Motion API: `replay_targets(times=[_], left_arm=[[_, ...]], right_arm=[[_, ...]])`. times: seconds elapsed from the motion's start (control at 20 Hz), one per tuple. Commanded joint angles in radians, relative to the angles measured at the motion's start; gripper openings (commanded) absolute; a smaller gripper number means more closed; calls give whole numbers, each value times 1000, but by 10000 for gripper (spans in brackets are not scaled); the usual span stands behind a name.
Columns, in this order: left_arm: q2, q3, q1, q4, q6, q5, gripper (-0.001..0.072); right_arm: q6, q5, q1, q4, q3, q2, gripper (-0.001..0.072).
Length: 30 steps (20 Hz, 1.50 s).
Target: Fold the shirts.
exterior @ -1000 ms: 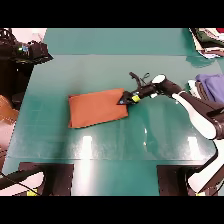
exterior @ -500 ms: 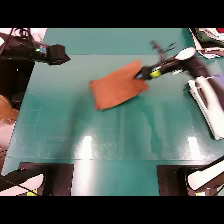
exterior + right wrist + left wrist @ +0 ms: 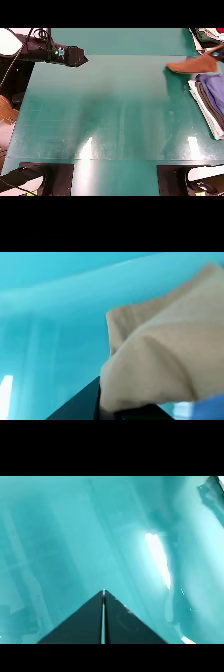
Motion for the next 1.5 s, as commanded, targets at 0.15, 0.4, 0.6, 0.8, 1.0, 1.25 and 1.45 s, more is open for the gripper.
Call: replay_targets(times=[0.15,0.4,0.6,0.8,1.0,1.25,1.45], left_arm=[[0,0,-9,-3,0,4,22],[0,0,-9,3,0,4,22],[0,0,-9,21,1,3,22],[0,0,-9,21,1,3,22],[0,0,-9,21,13,2,22],[0,0,-9,21,28,1,22],[0,0,-9,21,28,1,22]], right_arm=[[-1,-58,-139,13,52,4,20],[-2,-1,-142,55,251,32,20],[-19,6,-206,51,100,174,20],[-66,89,-315,48,-52,290,20],[-66,126,-429,-137,-240,396,21],[-63,140,-530,-344,-473,483,211],[-7,151,-609,-356,-558,504,599]])
